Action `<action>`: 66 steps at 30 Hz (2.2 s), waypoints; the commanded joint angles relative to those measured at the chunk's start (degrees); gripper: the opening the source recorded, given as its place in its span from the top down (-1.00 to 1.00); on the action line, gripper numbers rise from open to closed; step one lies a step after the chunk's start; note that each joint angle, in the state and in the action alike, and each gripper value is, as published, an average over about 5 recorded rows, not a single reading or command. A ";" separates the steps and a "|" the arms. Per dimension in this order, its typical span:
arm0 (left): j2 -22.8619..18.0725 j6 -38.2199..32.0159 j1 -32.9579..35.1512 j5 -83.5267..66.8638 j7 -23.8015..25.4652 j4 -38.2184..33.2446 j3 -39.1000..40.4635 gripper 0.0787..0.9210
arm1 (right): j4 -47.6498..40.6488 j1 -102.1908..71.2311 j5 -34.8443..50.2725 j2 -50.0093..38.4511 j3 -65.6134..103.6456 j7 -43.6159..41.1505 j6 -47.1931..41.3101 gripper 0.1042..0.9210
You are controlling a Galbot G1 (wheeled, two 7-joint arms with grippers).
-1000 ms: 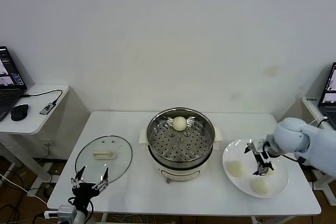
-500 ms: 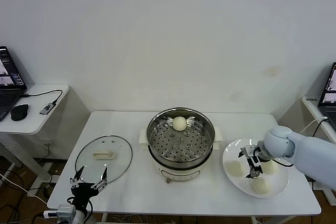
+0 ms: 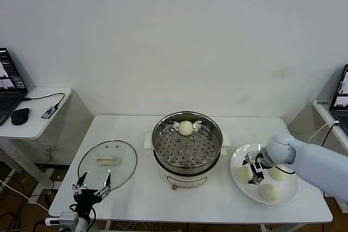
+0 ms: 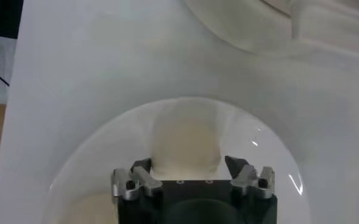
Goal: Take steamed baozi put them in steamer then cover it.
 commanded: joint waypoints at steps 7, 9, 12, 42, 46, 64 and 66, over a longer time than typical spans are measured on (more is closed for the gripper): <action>0.07 0.16 -0.22 0.04 0.01 -0.21 0.17 -0.77 | 2.14 6.71 2.91 -2.79 -1.45 -3.51 0.11 -0.22; 0.12 0.17 -0.33 0.02 0.01 -0.17 0.22 -0.77 | 3.66 10.35 4.31 -4.61 -2.85 -5.00 0.09 -0.22; 0.26 0.17 -0.40 -0.03 0.02 -0.21 0.25 -0.77 | 5.86 16.02 6.81 -7.09 -4.77 -6.80 -0.14 -0.22; 0.19 0.73 -1.15 -0.08 0.16 -0.51 0.00 -0.77 | 3.92 37.11 35.40 25.50 -17.82 8.28 -15.80 -0.26; 0.04 0.71 -1.13 -0.10 0.16 -0.47 -0.32 -0.77 | -0.09 34.11 36.70 31.54 -17.48 10.70 -18.82 -0.26; 0.01 0.34 -1.37 -0.41 0.16 0.24 -0.71 -0.77 | -8.95 27.15 33.87 39.35 -17.78 12.23 -22.70 -0.26; 0.10 0.30 -1.39 -0.46 0.16 0.34 -0.73 -0.77 | -9.21 26.55 33.53 39.41 -17.66 12.27 -22.63 -0.26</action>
